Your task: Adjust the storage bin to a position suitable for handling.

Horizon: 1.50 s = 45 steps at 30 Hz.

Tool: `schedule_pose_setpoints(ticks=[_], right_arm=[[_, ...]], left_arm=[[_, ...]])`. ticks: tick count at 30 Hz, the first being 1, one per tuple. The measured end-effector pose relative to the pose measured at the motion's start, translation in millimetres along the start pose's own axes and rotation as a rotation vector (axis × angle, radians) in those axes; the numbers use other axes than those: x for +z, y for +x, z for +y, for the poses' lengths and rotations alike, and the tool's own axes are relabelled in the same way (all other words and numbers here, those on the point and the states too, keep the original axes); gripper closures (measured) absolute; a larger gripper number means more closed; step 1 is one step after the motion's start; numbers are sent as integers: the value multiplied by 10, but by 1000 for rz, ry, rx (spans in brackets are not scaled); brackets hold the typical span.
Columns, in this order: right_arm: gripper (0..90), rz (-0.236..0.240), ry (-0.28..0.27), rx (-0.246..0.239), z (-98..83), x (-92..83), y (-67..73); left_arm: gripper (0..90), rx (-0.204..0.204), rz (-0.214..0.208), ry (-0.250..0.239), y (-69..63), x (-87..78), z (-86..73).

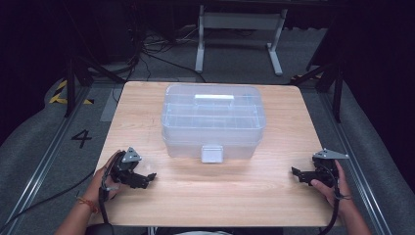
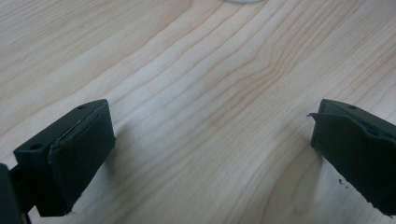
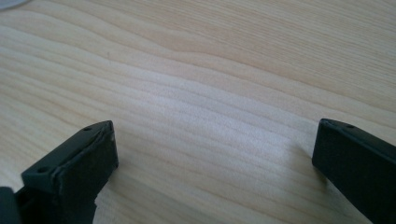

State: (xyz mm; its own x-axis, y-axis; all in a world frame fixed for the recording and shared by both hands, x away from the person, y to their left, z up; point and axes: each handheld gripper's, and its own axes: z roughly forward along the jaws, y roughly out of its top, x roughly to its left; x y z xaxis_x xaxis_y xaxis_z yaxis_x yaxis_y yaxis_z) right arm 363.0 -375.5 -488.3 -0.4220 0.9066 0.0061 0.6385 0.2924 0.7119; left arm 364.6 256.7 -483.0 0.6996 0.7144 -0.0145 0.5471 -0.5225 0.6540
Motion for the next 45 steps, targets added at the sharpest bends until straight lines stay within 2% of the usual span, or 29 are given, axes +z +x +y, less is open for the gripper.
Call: schedule_pose_setpoints(ticks=[4,5,16,21,23,26,29,31,34,38,45], right_arm=[[58,-2,-14,2,-22,-28,-8],[63,-2,-18,2,-24,-33,-6],[60,-28,-15,30,-18,-26,18],[65,-32,-11,32,-35,-51,-24],[94,-41,-11,41,-41,-64,-43],[194,-40,-33,43,-45,-83,-59],[199,-71,-43,26,-33,-104,-78],[211,-64,-66,43,-15,-139,-100],[220,-83,-94,33,32,-215,-108],[233,-84,-130,13,92,-307,-93],[239,-52,-188,-21,230,-433,-50]], left_arm=[[1,-5,0,4,106,27,38],[1,-7,15,3,115,25,41],[3,-8,24,-2,117,19,29],[2,-16,22,0,111,19,28],[1,-8,21,-3,121,21,28],[1,-3,14,2,127,18,30],[1,4,19,-1,132,18,31],[2,-4,21,-4,124,19,28],[6,-5,22,-4,122,18,26],[6,-5,20,-5,123,19,25],[7,-11,27,-7,116,16,22]])
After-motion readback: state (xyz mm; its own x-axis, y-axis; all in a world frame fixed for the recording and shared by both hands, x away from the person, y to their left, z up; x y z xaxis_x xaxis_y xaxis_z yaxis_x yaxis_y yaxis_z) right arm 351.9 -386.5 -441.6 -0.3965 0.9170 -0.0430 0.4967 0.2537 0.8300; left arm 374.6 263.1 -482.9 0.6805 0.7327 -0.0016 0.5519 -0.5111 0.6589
